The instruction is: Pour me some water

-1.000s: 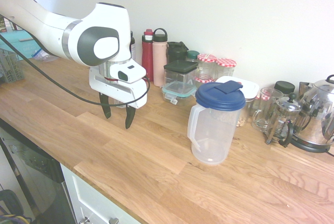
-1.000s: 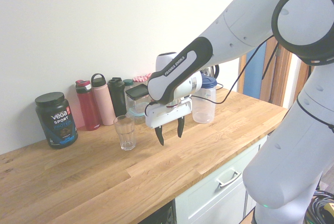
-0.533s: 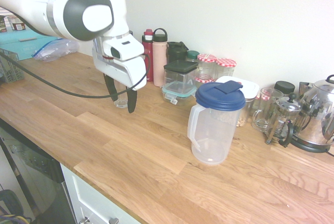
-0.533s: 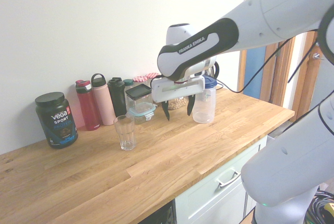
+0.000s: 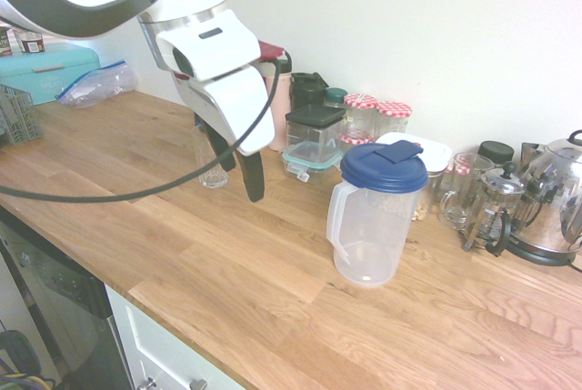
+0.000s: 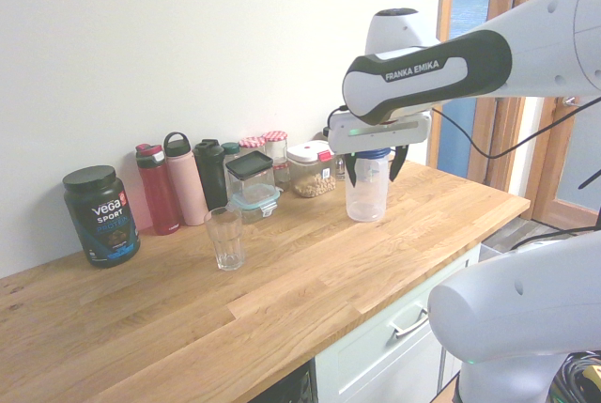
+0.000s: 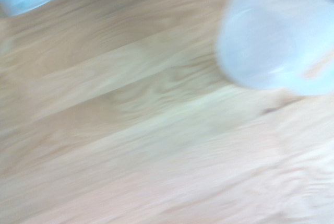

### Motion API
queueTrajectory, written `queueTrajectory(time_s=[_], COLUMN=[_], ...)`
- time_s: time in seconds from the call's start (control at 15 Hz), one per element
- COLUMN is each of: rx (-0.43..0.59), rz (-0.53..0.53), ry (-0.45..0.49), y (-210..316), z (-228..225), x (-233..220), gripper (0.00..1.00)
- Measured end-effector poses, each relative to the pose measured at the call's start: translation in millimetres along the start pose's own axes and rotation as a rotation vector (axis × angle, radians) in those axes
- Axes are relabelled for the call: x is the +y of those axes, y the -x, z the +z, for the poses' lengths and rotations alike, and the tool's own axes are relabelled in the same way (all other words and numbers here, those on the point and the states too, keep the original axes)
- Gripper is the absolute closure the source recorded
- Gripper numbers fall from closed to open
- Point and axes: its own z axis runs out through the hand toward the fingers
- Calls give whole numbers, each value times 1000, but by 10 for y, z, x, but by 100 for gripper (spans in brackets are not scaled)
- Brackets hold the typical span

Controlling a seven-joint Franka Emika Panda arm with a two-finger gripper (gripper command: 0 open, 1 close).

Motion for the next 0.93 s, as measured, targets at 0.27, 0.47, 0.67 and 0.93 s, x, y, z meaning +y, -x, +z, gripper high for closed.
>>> queueTrajectory(time_s=[0.27, 0.47, 0.67, 0.93], rx=[45, 89, 114, 134], rz=[-22, -77, -91, -110], ry=[-45, -90, -110, -119], y=[-348, -540, -654, -867], z=[201, 434, 652, 786], x=[262, 232, 90, -200], gripper=[0, 0, 100, 100])
